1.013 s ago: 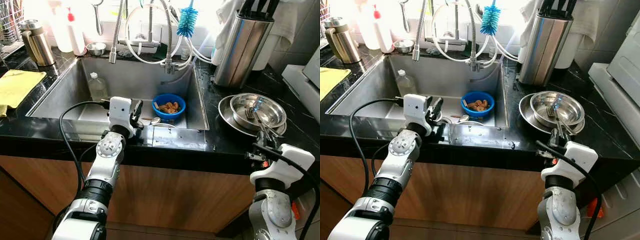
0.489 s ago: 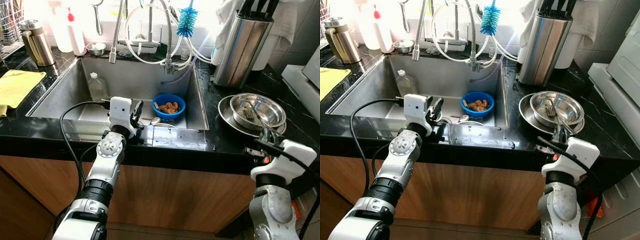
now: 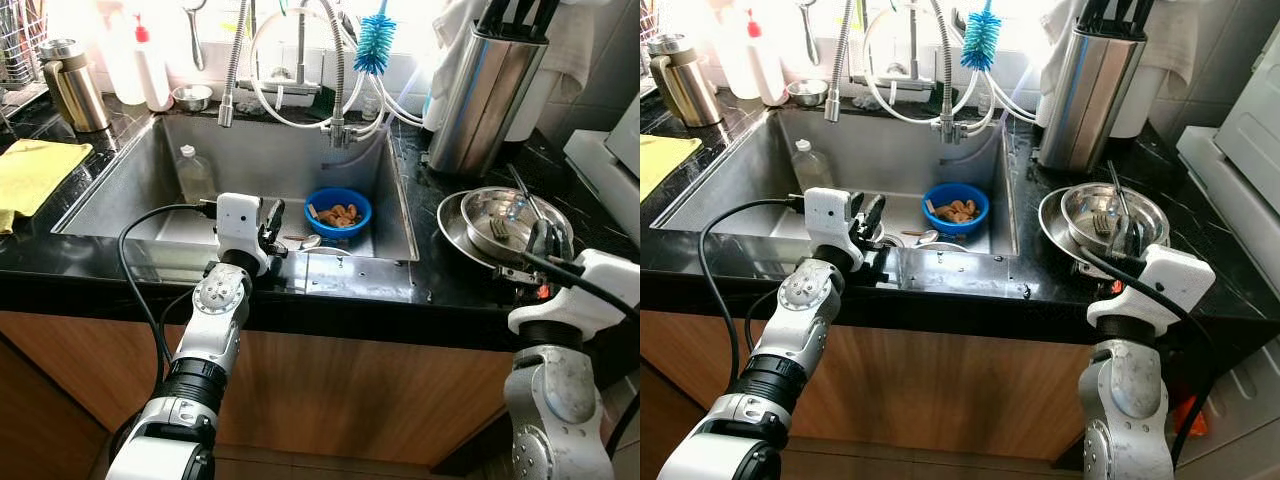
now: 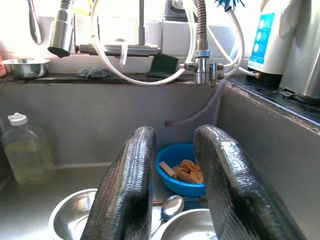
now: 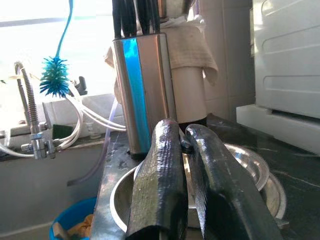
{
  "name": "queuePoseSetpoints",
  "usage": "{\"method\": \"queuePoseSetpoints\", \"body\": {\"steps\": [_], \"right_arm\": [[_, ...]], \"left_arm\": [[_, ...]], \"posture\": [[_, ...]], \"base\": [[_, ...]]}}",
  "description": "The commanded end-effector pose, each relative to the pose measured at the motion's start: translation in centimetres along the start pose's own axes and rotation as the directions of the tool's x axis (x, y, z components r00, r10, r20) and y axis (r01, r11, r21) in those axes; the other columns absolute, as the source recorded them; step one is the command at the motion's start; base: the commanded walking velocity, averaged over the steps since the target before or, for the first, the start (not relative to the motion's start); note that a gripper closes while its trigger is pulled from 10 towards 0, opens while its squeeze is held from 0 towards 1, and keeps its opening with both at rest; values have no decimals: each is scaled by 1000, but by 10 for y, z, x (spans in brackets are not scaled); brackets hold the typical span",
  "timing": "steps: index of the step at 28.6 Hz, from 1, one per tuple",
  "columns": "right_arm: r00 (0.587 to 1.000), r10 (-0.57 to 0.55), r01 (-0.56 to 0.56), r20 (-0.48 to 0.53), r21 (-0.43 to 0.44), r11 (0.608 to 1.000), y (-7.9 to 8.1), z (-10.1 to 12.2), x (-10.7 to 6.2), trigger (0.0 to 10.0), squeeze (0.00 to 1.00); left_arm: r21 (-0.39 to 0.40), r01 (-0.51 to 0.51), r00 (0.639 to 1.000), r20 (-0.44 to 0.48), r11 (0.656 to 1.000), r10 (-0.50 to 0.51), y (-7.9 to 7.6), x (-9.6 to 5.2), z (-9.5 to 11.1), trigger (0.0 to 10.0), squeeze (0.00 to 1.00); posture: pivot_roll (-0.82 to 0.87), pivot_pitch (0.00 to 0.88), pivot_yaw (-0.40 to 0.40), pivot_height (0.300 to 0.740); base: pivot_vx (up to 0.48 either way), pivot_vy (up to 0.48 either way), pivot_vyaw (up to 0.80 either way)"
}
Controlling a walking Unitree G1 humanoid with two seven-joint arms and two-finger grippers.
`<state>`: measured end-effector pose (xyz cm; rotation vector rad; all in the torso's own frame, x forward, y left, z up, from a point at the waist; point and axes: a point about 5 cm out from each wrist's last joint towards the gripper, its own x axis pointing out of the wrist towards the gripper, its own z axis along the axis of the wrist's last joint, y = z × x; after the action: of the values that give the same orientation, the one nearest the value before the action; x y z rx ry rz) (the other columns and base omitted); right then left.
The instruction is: Kitchen organization
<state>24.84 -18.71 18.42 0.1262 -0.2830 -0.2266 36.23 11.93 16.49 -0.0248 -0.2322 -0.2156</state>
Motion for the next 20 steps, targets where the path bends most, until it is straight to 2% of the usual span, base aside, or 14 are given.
{"method": "queuePoseSetpoints", "body": {"steps": [1, 2, 3, 4, 6, 10, 11, 12, 14, 15, 16, 17, 18, 20], "right_arm": [[992, 109, -116, 71, 101, 988, 16, 22, 5, 10000, 0], [985, 152, -162, 83, 142, 976, 22, 26, 6, 10000, 0], [966, 240, -257, 99, 238, 936, 33, 30, 3, 10000, 0], [966, 240, -257, 99, 238, 936, 33, 30, 3, 10000, 0], [945, 307, -326, 111, 299, 897, 40, 32, 0, 10000, 0], [909, 395, -416, 133, 336, 845, 48, 35, -6, 10000, 0], [893, 426, -448, 144, 368, 815, 51, 37, -9, 10000, 0], [893, 426, -448, 144, 368, 815, 51, 37, -9, 10000, 0], [866, 474, -491, 162, 454, 743, 54, 36, -13, 10000, 0], [856, 486, -505, 174, 480, 718, 54, 36, -15, 10000, 0], [831, 514, -535, 210, 552, 640, 54, 34, -22, 10000, 0], [825, 520, -542, 221, 573, 615, 53, 34, -24, 10000, 0], [817, 528, -548, 230, 593, 590, 52, 32, -26, 10000, 0], [800, 540, -565, 262, 634, 528, 51, 31, -31, 10000, 0]], "left_arm": [[-20, -2, 998, 57, 1000, 3, -2, 10, 19, 10000, 0], [-29, -6, 998, 62, 1000, 7, -2, 11, 22, 10000, 0], [-60, -10, 998, 69, 998, 14, -2, 14, 26, 10000, 0], [-60, -10, 998, 69, 998, 14, -2, 14, 26, 10000, 0], [-99, -16, 997, 75, 995, 23, -1, 17, 31, 10000, 0], [-158, -13, 995, 95, 987, 29, 0, 23, 42, 10000, 0], [-189, -9, 995, 98, 982, 28, 0, 25, 46, 10000, 0], [-189, -9, 995, 98, 982, 28, 0, 25, 46, 10000, 0], [-334, 6, 996, 81, 943, 22, -1, 30, 52, 10000, 0], [-372, 13, 997, 74, 928, 15, -2, 31, 53, 10000, 0], [-468, 48, 998, 59, 882, -23, -5, 32, 53, 10000, 0], [-501, 61, 998, 57, 864, -37, -6, 33, 53, 10000, 0], [-562, 84, 996, 43, 823, -72, -9, 33, 52, 10000, 0], [-612, 105, 994, 39, 784, -102, -11, 31, 50, 10000, 0]], "posture": [[79, 39, -89, 740], [79, 39, -89, 740], [79, 41, -91, 740], [79, 41, -91, 740], [80, 41, -92, 740], [79, 41, -93, 740], [79, 41, -93, 740], [79, 41, -93, 740], [79, 41, -94, 740], [80, 41, -95, 740], [82, 39, -95, 740], [82, 39, -95, 740], [88, 40, -94, 740], [87, 37, -92, 740]], "base": [[0, 0, 0], [0, 0, 0], [0, 0, 0], [0, 0, 0], [0, 0, 0], [0, 0, 0], [0, 0, 0], [0, 0, 0], [0, 0, 0], [0, 0, 0], [0, 0, 0], [0, 0, 0], [0, 0, 0], [0, 0, 0]]}}
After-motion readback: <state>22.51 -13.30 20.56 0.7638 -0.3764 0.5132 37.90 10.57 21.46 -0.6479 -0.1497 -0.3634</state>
